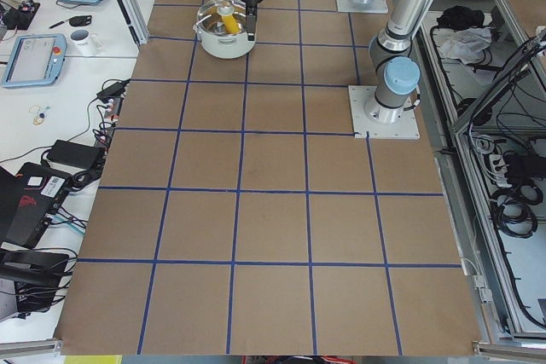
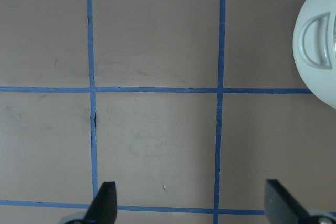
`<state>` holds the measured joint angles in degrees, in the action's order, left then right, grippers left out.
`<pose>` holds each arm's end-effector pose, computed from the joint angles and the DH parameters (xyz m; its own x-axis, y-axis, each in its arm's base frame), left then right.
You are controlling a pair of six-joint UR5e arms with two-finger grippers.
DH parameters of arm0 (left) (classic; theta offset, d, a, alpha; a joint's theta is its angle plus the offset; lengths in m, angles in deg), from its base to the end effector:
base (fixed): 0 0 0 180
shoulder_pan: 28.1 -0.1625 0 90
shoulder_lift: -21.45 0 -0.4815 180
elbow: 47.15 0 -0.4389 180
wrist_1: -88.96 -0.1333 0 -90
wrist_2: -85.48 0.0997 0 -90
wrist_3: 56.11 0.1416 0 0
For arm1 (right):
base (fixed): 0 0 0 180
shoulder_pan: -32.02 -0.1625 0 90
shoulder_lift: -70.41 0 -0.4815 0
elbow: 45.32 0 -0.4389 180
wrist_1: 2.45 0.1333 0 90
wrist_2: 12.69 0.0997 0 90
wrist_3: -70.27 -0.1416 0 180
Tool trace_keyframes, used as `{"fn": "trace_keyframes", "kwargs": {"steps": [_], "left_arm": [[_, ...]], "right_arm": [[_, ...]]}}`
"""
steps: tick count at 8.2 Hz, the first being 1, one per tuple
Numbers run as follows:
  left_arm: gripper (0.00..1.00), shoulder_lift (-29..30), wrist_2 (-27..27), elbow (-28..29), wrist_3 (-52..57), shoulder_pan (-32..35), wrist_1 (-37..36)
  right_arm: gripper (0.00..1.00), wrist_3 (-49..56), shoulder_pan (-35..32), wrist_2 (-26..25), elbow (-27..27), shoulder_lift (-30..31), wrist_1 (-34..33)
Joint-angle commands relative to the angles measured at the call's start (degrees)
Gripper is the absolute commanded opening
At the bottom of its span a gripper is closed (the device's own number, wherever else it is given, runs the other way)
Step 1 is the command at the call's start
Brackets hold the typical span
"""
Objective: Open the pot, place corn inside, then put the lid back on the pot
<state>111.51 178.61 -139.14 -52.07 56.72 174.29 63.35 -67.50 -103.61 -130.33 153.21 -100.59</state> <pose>-0.0758 -0.5543 0.4916 -0.9981 -0.0223 -0.0576 -0.0199 0.9989 -0.0418 0.2306 -0.5826 0.4928 -0.9990 -0.0444 0.0034 -0.0445 0.9935 -0.1045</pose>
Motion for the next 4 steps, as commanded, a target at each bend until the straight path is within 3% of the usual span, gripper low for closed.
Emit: {"fn": "trace_keyframes", "kwargs": {"steps": [1, 4], "left_arm": [[1.00, -0.1, -0.1, 0.1, -0.6, 0.0, -0.1], [1.00, -0.2, -0.1, 0.0, -0.6, 0.0, -0.1]], "right_arm": [[1.00, 10.2, 9.2, 0.1, -1.7, 8.9, 14.0], [1.00, 10.7, 9.3, -0.3, -1.7, 9.1, 13.5]]}}
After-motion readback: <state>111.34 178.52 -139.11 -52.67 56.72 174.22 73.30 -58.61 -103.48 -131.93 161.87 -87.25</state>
